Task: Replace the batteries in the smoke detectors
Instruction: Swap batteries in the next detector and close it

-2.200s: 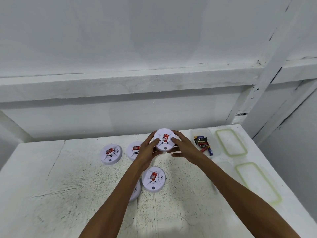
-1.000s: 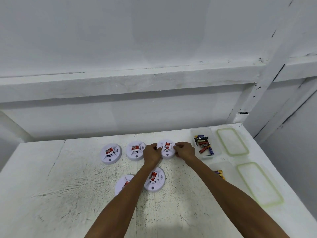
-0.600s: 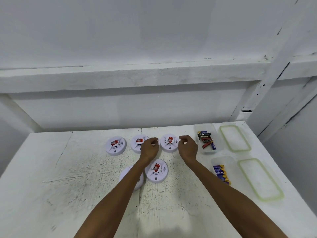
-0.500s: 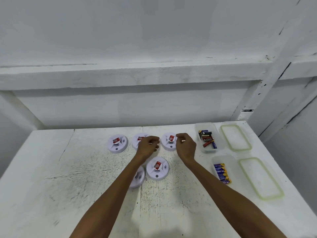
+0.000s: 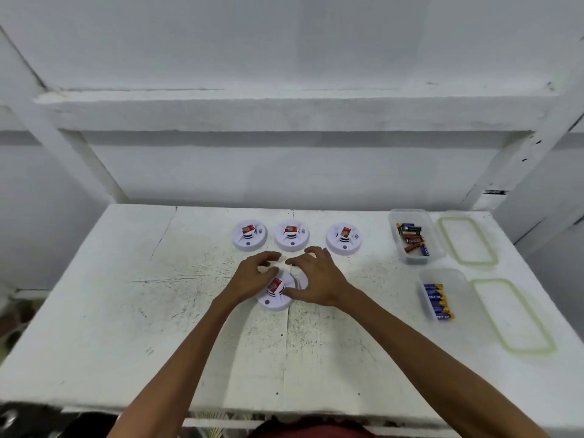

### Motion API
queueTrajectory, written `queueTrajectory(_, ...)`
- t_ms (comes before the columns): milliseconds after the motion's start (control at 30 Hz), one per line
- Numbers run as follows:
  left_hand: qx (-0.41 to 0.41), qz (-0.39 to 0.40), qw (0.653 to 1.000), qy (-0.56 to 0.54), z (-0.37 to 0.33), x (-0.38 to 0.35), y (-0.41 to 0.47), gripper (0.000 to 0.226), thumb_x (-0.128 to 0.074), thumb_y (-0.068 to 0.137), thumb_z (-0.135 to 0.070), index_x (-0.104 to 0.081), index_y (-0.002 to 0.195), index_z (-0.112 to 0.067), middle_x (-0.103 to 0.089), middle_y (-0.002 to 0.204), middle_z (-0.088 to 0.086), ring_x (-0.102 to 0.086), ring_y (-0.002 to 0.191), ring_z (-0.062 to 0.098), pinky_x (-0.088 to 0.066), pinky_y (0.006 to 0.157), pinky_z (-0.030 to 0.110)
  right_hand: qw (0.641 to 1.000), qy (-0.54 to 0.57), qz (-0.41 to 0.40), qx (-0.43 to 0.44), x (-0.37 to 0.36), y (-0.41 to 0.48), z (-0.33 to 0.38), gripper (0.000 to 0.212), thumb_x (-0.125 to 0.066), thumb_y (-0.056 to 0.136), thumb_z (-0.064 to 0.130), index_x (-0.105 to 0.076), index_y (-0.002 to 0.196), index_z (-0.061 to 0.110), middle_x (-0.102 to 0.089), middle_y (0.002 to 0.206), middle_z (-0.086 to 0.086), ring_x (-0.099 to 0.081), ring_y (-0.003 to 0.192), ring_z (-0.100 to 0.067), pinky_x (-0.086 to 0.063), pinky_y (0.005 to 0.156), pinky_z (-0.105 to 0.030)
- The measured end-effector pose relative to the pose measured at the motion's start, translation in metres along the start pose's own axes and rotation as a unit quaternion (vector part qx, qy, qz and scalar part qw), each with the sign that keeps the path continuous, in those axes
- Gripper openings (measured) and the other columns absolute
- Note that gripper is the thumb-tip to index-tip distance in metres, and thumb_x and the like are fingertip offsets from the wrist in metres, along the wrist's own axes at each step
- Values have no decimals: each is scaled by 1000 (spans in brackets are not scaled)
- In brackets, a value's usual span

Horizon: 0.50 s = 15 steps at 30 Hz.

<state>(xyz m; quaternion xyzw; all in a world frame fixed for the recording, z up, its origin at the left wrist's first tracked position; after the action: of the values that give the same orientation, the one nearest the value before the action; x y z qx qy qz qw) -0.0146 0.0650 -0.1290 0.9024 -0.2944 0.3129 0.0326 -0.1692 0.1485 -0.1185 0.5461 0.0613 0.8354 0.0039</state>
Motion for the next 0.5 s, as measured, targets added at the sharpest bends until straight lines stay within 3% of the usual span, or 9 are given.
queueTrajectory(67,15,46,999,-17,13,-3,-10,51,-70,89,-29,-57,138,-30,-59,137,-10,-55,122,9,-44,106,31,997,-59,37,16,-15,-2,3,96,-51,67,83,-51,140,20,-59,137,1,-29,143,-30,-13,115,-64)
queueTrajectory(133,6,98,995,-17,25,-7,-21,74,-72,80,-37,-45,148,-27,-49,147,-9,-46,132,9,-38,111,30,995,-86,25,40,-24,-3,4,104,-48,61,88,-57,134,14,-66,126,-3,-37,140,-35,-11,111,-71)
queueTrajectory(233,-22,111,994,-3,39,-11,-32,96,-84,69,-36,-37,152,-18,-44,151,-7,-43,137,6,-36,114,26,994,-94,-11,50,-28,-5,4,103,-47,58,89,-65,122,11,-72,110,-3,-48,132,-37,-14,107,-69)
queueTrajectory(333,-38,89,995,-3,45,-14,-34,100,-97,63,-25,-42,147,-17,-50,142,-16,-46,128,-14,-39,108,17,994,-99,-12,46,-35,-5,3,95,-51,59,87,-67,117,14,-73,106,-1,-51,129,-37,-14,108,-65)
queueTrajectory(500,-47,50,997,-21,48,-11,-33,103,-96,57,-43,-49,145,-20,-58,142,-7,-55,129,5,-47,110,42,994,-106,-11,36,-33,-8,5,86,-58,62,81,-66,119,17,-72,112,0,-51,128,-30,-12,106,-53)
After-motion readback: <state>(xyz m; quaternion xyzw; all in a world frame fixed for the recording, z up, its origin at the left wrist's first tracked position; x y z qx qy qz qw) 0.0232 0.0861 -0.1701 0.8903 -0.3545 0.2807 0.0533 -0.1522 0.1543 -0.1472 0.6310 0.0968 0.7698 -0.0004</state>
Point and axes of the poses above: each hand's wrist, its own y-axis towards the middle knuckle, its own x-axis out of the back of the hand, z = x × y, the point moved 6 cm from there along y, towards the middle knuckle
